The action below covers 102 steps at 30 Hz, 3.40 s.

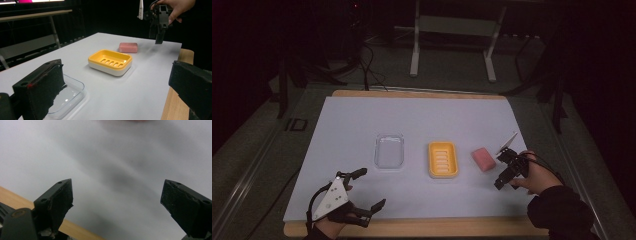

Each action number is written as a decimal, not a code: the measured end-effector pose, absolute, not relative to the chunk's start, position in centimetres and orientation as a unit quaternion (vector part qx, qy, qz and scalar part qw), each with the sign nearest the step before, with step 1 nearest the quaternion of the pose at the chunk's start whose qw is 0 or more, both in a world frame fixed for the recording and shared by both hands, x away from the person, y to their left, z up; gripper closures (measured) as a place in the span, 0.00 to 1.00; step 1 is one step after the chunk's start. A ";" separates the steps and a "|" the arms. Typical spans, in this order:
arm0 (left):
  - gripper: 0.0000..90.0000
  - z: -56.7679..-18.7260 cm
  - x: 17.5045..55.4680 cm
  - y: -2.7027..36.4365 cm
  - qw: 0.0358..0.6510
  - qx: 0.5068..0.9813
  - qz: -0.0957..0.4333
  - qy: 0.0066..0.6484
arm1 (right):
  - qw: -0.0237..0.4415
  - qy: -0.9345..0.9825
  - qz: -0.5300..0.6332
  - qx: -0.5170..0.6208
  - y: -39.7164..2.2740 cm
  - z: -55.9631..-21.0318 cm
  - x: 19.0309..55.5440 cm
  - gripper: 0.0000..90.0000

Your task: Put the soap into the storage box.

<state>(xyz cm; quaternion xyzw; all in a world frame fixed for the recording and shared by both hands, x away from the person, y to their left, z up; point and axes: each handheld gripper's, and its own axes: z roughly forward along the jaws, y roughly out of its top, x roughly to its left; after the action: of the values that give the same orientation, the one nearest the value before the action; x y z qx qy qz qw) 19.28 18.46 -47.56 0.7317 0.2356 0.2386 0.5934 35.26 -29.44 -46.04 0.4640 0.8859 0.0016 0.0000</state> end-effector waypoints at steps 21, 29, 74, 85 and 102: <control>0.01 -47.6 19.3 18.5 0.593 0.732 0.237 0.235 | 0.026 0.866 0.103 0.488 -27.1 -45.0 38.6 0.15; 0.01 -47.6 19.3 18.5 0.593 0.733 0.237 0.235 | 0.056 0.866 0.138 0.478 -26.3 -45.7 39.6 0.17; 0.01 -47.6 19.3 18.4 0.591 0.735 0.236 0.233 | 0.082 0.792 0.110 0.595 -25.5 -47.6 40.0 0.42; 0.01 -47.5 19.2 18.5 0.595 0.731 0.236 0.234 | 0.104 0.797 0.131 0.581 -23.8 -44.0 39.0 0.42; 0.01 -47.5 19.1 18.4 0.594 0.732 0.239 0.234 | 0.129 0.793 0.200 0.561 -18.8 -39.9 36.5 0.42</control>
<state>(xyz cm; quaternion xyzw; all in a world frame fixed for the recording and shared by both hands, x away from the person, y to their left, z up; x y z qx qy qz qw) 19.11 18.44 -47.52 0.7317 0.2343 0.2390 0.5939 36.52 -18.81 -39.90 0.5607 0.7931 0.1999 0.1290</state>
